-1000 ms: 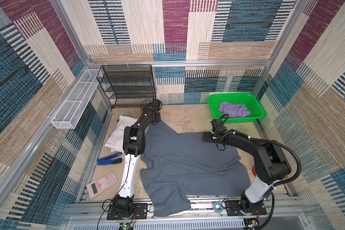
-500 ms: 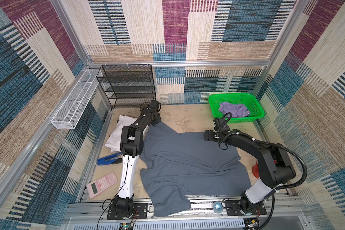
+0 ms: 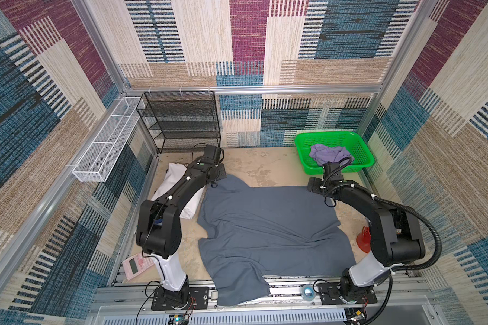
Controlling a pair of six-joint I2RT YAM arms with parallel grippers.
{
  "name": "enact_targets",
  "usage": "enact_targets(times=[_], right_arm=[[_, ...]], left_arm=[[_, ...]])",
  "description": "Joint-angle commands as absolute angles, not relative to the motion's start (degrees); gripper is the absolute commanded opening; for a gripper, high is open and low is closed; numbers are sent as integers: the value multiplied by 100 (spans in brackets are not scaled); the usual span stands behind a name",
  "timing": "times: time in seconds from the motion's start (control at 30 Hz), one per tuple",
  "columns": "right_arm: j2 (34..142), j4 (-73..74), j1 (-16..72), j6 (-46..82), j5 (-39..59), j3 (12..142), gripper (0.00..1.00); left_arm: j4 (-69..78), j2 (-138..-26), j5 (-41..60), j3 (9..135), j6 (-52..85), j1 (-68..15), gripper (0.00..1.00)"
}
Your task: Fold and stack the t-shirts
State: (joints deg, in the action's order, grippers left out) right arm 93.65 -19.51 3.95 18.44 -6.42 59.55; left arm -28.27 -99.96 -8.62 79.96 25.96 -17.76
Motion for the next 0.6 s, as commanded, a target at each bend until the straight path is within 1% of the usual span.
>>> enact_targets(times=[0.0, 0.17, 0.23, 0.4, 0.47, 0.57], right_arm=[[9467, -1926, 261, 1893, -760, 6031, 89], [9860, -1854, 124, 1862, -753, 6245, 79], [10028, -1768, 107, 1833, -732, 6350, 78], [10428, -1668, 73, 1767, -824, 6668, 75], [10574, -1669, 46, 1762, -800, 6811, 72], [10759, -1647, 10, 1754, -847, 6976, 62]], left_arm=[[-2781, -9404, -997, 7073, 3267, -1874, 0], [-2536, -8745, -1172, 5740, 3648, -2030, 0], [-2449, -8663, -1198, 5464, 3675, -2030, 0], [-2257, -8569, -1044, 5215, 3667, -2030, 0], [-2249, -8552, -1036, 5195, 3677, -2030, 0], [-2219, -8517, -1020, 5153, 3677, -2030, 0]])
